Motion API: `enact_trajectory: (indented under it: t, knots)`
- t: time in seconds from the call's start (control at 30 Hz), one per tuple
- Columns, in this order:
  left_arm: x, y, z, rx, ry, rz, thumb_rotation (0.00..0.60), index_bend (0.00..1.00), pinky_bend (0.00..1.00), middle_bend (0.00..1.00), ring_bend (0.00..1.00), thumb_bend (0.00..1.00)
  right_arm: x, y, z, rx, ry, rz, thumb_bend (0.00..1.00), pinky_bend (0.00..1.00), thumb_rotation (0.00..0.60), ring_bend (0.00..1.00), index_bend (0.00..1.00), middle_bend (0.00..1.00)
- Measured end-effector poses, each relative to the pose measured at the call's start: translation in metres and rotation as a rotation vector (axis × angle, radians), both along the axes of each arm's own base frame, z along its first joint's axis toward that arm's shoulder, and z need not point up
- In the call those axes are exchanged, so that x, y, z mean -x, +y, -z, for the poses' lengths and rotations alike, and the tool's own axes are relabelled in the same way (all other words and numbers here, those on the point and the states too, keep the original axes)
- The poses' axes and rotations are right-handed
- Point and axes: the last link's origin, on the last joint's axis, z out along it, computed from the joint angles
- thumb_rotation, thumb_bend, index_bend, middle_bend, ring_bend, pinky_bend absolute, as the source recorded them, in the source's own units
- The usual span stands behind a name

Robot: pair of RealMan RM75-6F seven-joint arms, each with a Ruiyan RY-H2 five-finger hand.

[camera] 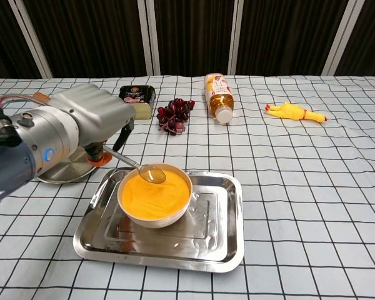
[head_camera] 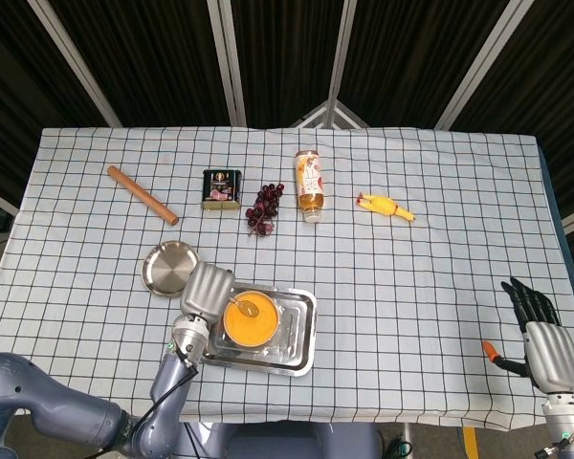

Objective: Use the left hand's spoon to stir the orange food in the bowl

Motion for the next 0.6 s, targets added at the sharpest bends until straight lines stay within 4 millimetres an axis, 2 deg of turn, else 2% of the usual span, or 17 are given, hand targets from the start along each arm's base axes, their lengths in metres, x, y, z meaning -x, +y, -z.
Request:
enact_trajectory:
  t: [0.3,0.6]
  knots:
    - [-0.006,-0.002,-0.005,-0.042,0.143,0.259,0.600,0.77,1.00,1.00,1.00,0.56,0.000,0.000,0.000,0.001,0.000,-0.001,0.34,0.00,0.600,0.00,0.00,0.00]
    - [0.003,-0.002,0.006,-0.068,0.493,0.687,0.600,0.77,1.00,1.00,1.00,0.56,0.000,0.000,0.000,0.000,0.000,-0.001,0.34,0.00,0.600,0.00,0.00,0.00]
